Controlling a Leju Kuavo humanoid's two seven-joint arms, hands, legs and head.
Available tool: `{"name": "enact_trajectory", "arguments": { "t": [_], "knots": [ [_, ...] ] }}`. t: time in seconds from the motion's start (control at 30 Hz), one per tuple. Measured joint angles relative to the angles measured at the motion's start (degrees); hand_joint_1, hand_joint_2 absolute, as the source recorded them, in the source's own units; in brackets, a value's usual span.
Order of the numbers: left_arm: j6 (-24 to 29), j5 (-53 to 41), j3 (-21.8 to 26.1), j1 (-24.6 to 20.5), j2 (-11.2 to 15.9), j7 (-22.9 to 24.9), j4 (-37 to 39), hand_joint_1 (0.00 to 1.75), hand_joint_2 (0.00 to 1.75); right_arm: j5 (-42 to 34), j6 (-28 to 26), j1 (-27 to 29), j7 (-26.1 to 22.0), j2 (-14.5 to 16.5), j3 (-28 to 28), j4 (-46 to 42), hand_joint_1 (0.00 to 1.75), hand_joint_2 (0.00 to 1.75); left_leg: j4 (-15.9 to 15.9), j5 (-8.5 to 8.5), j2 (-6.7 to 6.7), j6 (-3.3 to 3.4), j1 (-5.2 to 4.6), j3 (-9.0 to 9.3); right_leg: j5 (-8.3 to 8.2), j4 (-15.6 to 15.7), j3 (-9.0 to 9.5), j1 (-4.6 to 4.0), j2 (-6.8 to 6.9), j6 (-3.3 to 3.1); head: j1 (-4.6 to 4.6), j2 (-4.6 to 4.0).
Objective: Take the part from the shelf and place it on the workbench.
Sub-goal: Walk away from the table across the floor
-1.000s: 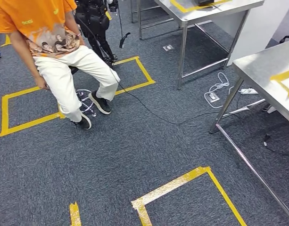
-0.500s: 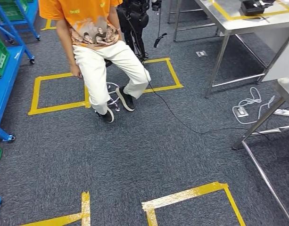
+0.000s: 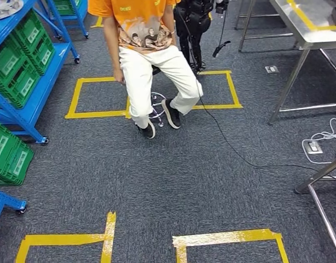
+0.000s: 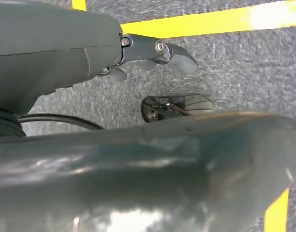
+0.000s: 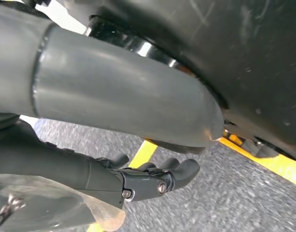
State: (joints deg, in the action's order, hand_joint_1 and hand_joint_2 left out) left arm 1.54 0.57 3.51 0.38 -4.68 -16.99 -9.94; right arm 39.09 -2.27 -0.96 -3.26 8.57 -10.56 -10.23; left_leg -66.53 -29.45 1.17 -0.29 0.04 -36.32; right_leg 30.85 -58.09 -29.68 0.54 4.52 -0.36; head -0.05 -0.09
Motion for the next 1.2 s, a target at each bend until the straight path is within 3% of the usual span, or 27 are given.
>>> {"name": "enact_trajectory", "arguments": {
  "t": [0.07,0.1,0.17,0.2,0.27,0.3,0.33,0.37,0.4,0.43,0.47,0.53,0.6,0.7,0.77,0.83,0.9,0.93,1.0,1.07,1.13,1.2],
  "knots": [
    [0.03,-0.03,-0.01,-0.21,0.06,-0.01,0.00,0.00,0.00,0.01,0.02,-0.01,0.00,0.00,0.00,0.00,0.00,0.00,6.25,1.77,2.51,0.70,-0.74,3.07,0.48,-0.04,0.30,-0.23,1.28,0.47,0.00,0.01],
    [0.04,-0.05,-0.02,-0.31,0.08,-0.01,0.00,0.00,0.00,0.02,0.03,-0.08,0.00,0.01,0.00,0.00,0.00,0.00,7.36,1.69,3.17,0.98,-1.08,3.52,0.65,-0.04,0.41,-0.31,1.92,0.77,0.04,0.01],
    [0.05,-0.09,-0.03,-0.26,0.11,-0.01,0.00,0.00,0.00,0.02,0.05,-0.33,0.00,0.07,0.00,-0.01,0.00,0.00,7.77,1.72,2.19,1.48,-1.23,3.47,0.87,0.15,0.82,-0.34,3.09,1.36,0.12,0.00],
    [0.05,-0.09,-0.03,-0.12,0.11,-0.02,0.00,0.00,0.00,0.02,0.05,-0.48,-0.01,0.10,0.01,-0.01,0.00,0.00,8.11,1.91,1.52,1.77,-1.11,3.59,1.18,-0.03,0.93,-0.25,2.53,1.65,0.25,0.00],
    [0.08,-0.10,-0.03,-0.07,0.15,-0.03,0.00,0.00,0.00,0.02,0.05,-0.56,-0.01,0.13,0.02,-0.02,0.00,0.00,8.80,2.36,0.22,2.40,-0.70,3.89,3.19,-3.27,-0.52,-0.02,-0.78,2.15,0.49,0.00],
    [0.09,-0.12,-0.04,-0.13,0.14,-0.05,0.00,0.00,0.00,0.02,0.07,-0.52,-0.01,0.13,0.02,-0.02,0.00,0.00,8.89,2.46,-0.46,2.60,-0.59,3.87,4.86,-6.73,-2.28,0.12,-2.77,2.33,0.65,0.00],
    [0.10,-0.14,-0.04,-0.26,0.12,-0.07,0.00,0.00,0.00,0.02,0.11,-0.42,0.01,0.13,0.02,-0.01,0.00,0.00,8.89,2.48,-1.23,2.75,-0.54,3.82,6.52,-10.77,-4.38,0.19,-3.84,2.48,0.68,0.00],
    [0.09,-0.16,-0.05,-0.34,0.08,-0.08,0.00,0.00,0.00,0.02,0.16,-0.32,0.02,0.12,0.02,-0.01,0.00,0.00,8.87,2.47,-2.05,2.81,-0.53,3.80,7.60,-14.25,-6.34,0.21,-4.23,2.61,0.72,0.00],
    [0.09,-0.19,-0.07,-0.34,0.03,-0.09,0.00,0.00,0.00,0.02,0.21,-0.23,0.02,0.10,0.01,0.00,0.00,0.00,8.84,2.45,-2.90,2.82,-0.51,3.84,7.58,-16.02,-7.59,0.21,-4.36,2.71,0.73,0.00],
    [0.09,-0.22,-0.07,-0.31,0.01,-0.10,0.00,0.00,0.00,0.02,0.27,-0.21,0.03,0.08,0.01,0.00,0.00,0.00,8.78,2.42,-3.77,2.78,-0.47,3.92,6.33,-15.49,-7.77,0.23,-4.43,2.79,0.72,0.00],
    [0.09,-0.27,-0.08,-0.27,-0.02,-0.11,0.00,0.00,0.00,0.02,0.30,-0.23,0.04,0.05,0.01,0.00,0.00,0.00,8.67,2.36,-4.62,2.68,-0.38,4.00,4.18,-12.88,-6.93,0.31,-4.70,2.86,0.72,0.00],
    [0.10,-0.38,-0.09,-0.32,-0.05,-0.16,0.00,0.00,0.00,0.07,0.36,-0.21,0.09,0.05,0.01,0.02,0.00,0.00,8.17,2.06,-6.25,2.18,-0.26,3.92,0.29,-5.11,-3.74,0.67,-6.99,3.00,0.74,0.00],
    [0.11,-0.43,-0.11,-0.46,-0.05,-0.23,0.00,0.00,0.00,0.14,0.38,-0.11,0.14,0.06,0.02,0.06,0.00,0.00,7.69,1.90,-7.62,1.48,-0.22,3.50,-0.59,-1.01,-1.78,0.87,-8.96,2.68,0.75,0.00],
    [0.13,-0.43,-0.14,-0.10,0.04,-0.30,0.00,0.00,0.00,0.18,0.39,-0.18,0.17,0.08,0.02,0.07,0.00,0.00,7.66,2.15,-8.99,0.59,0.05,3.04,-0.58,-0.64,-1.13,0.70,-7.71,1.51,0.72,0.00],
    [0.14,-0.40,-0.15,0.10,0.08,-0.31,0.00,0.00,0.00,0.19,0.39,-0.22,0.13,0.12,0.02,0.07,0.00,0.00,5.76,0.93,-6.82,0.09,-0.07,2.15,-0.74,-0.41,-0.94,0.79,-6.29,0.83,0.43,0.00],
    [0.14,-0.40,-0.16,-0.05,0.03,-0.32,0.00,0.00,0.00,0.19,0.42,-0.18,0.09,0.14,0.02,0.07,0.00,0.00,0.04,-2.08,-3.48,-0.35,-0.14,-0.51,-0.60,-0.33,-0.77,0.67,-4.62,0.39,0.07,0.00],
    [0.14,-0.40,-0.19,-0.25,-0.02,-0.32,0.00,0.00,0.00,0.20,0.51,-0.01,0.10,0.11,0.02,0.08,0.00,0.00,-5.80,-4.12,-2.23,-0.55,0.04,-3.34,-0.30,-0.34,-0.58,0.47,-2.69,0.10,0.02,0.00],
    [0.14,-0.41,-0.21,-0.26,-0.05,-0.32,0.00,0.00,0.00,0.18,0.56,0.05,0.11,0.09,0.02,0.08,0.00,0.00,-6.63,-3.87,-1.96,-0.55,0.10,-3.75,-0.14,-0.34,-0.47,0.40,-1.82,0.03,0.02,0.00],
    [0.14,-0.42,-0.23,-0.16,-0.06,-0.32,0.00,0.00,0.00,0.05,0.63,0.00,0.07,0.07,0.01,0.07,0.00,0.00,-2.48,-0.84,-1.03,-0.28,0.09,-1.65,0.19,-0.34,-0.07,0.32,-0.37,0.08,0.01,0.00],
    [0.14,-0.42,-0.23,-0.23,-0.04,-0.32,0.00,0.00,0.00,-0.11,0.64,-0.01,0.01,0.07,-0.01,0.07,0.00,0.00,4.12,1.60,2.19,0.37,-0.54,1.65,0.65,-0.36,0.35,0.16,0.85,0.47,-0.03,0.00],
    [0.13,-0.42,-0.23,-0.42,-0.02,-0.33,0.00,0.00,0.00,-0.21,0.65,-0.06,0.00,0.08,-0.02,0.07,0.00,0.00,6.98,1.83,4.26,1.02,-1.24,2.88,1.06,-0.32,0.69,-0.09,2.18,1.07,-0.04,0.00],
    [0.12,-0.42,-0.23,-0.41,-0.02,-0.34,0.00,0.00,0.00,-0.23,0.66,-0.24,0.00,0.08,-0.02,0.04,0.00,0.00,7.33,1.91,2.97,1.53,-1.24,2.84,1.39,-0.12,1.22,-0.17,3.46,1.63,-0.01,0.00]
  ]
}}
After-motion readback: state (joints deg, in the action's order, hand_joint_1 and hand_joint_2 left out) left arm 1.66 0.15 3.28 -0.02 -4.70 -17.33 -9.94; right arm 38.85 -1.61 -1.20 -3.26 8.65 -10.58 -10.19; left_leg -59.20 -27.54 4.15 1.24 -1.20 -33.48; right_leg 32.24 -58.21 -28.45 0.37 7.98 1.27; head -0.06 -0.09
